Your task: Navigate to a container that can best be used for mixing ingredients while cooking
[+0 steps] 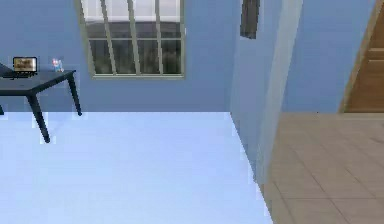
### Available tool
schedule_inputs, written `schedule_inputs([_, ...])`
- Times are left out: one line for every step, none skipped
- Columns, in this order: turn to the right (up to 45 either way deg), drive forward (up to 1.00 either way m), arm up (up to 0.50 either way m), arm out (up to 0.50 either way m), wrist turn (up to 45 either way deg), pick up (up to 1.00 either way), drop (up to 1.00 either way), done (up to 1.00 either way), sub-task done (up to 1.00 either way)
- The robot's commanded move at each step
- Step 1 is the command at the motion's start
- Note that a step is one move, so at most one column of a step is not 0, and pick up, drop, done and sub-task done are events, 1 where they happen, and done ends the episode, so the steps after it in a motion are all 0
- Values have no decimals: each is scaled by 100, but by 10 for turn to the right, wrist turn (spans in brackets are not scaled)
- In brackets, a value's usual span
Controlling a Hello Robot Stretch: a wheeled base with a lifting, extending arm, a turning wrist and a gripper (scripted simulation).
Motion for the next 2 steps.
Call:
schedule_inputs([450,0,0,0,0,0,0,0,0])
schedule_inputs([0,45,0,0,0,0,0,0,0])
